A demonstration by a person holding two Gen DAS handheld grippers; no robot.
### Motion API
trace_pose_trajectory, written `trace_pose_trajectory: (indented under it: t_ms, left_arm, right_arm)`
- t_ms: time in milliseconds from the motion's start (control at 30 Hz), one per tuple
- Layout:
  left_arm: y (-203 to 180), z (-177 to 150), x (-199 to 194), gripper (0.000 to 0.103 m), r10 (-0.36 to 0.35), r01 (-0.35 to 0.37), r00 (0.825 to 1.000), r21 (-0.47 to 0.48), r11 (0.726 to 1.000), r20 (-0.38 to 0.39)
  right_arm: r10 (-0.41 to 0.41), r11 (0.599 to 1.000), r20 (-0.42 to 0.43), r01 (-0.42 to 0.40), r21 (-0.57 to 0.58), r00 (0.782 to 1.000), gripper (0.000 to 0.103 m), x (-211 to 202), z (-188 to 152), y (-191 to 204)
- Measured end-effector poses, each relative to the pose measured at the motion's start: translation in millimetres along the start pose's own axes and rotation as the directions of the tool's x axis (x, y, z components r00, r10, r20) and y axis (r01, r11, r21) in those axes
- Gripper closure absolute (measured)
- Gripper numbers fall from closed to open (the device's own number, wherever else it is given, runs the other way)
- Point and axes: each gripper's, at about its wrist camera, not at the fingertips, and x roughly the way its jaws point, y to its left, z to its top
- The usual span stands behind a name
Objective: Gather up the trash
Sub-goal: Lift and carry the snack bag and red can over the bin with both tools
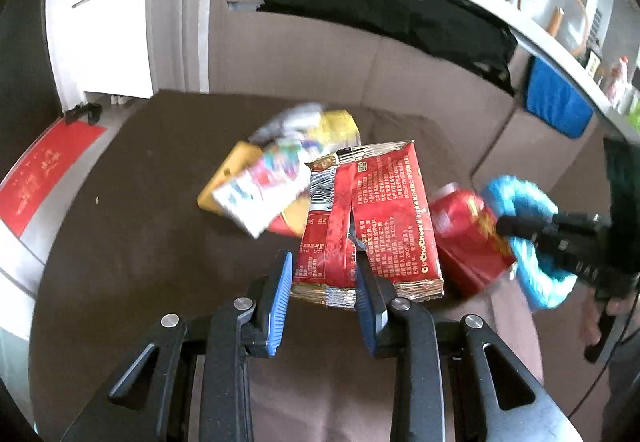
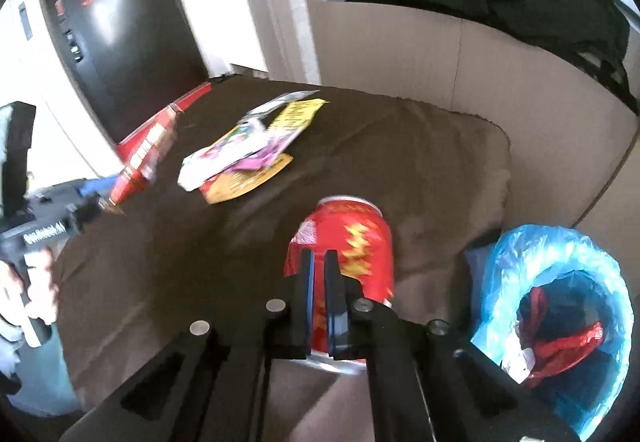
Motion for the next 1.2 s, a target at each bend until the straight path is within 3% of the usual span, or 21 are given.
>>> trace_pose_trajectory:
  t_ms: [33, 100, 133, 167, 333, 400, 567, 767, 933, 1033, 1067, 1200]
  left_arm:
    - [-3, -5, 3, 0.072, 0.000, 0.000, 1.000, 0.001, 1.000, -0.011]
    - [-5, -15, 7, 0.072, 0.003, -0.003, 1.000, -0.009, 1.000, -0.031]
    - [-6, -18, 10, 0.072, 0.005, -0.005, 0.999, -0.008, 1.000, -0.041]
    - [-8, -21, 13, 0.072, 0.013, -0.013, 0.999, -0.004, 1.000, -0.050]
    - [-14, -27, 18, 0.072, 0.064, -0.063, 0.997, 0.022, 0.998, -0.049]
    - [-13, -27, 18, 0.072, 0.072, -0.070, 0.996, 0.023, 0.997, -0.052]
    - [-11, -24, 23, 0.072, 0.068, -0.067, 0.996, 0.018, 0.998, -0.063]
    - [-6, -21, 31, 0.072, 0.057, -0.056, 0.995, 0.008, 0.998, -0.080]
    - [-4, -23, 41, 0.072, 0.032, -0.034, 0.994, -0.021, 0.999, -0.103]
    - [-7, -25, 44, 0.072, 0.027, -0.028, 0.994, -0.008, 1.000, -0.110]
    - [-8, -25, 44, 0.072, 0.025, -0.026, 0.993, -0.007, 1.000, -0.112]
    - [-8, -25, 48, 0.072, 0.017, -0.018, 0.992, -0.011, 1.000, -0.122]
  right_arm:
    - [-0.007, 1.000, 0.016, 0.007, 0.017, 1.000, 0.098, -5, -5, -3]
    - [-0.014, 1.000, 0.022, 0.013, 0.027, 1.000, 0.087, -7, -7, -7]
    - [-0.032, 0.998, 0.026, 0.030, 0.046, 0.999, 0.069, -8, -11, -15]
    - [-0.032, 0.998, 0.026, 0.030, 0.046, 0.999, 0.065, -8, -11, -15]
    - [0.076, 0.984, 0.027, -0.079, 0.160, 0.997, 0.064, 8, -14, -32]
    - [0.031, 0.986, 0.047, -0.039, 0.165, 0.998, 0.060, 19, -10, -34]
    - [0.037, 0.980, 0.055, -0.047, 0.191, 0.998, 0.055, 27, -6, -39]
    - [0.003, 0.976, 0.037, -0.011, 0.216, 0.999, 0.055, 17, -13, -37]
    - [-0.035, 0.966, 0.090, 0.011, 0.260, 0.995, 0.055, 8, -28, -39]
    - [-0.057, 0.964, 0.073, 0.036, 0.262, 0.996, 0.063, -2, -30, -35]
    - [-0.112, 0.969, 0.115, 0.082, 0.235, 0.987, 0.063, -19, -32, -29]
    - [-0.119, 0.959, 0.177, 0.068, 0.275, 0.977, 0.061, -40, -39, -34]
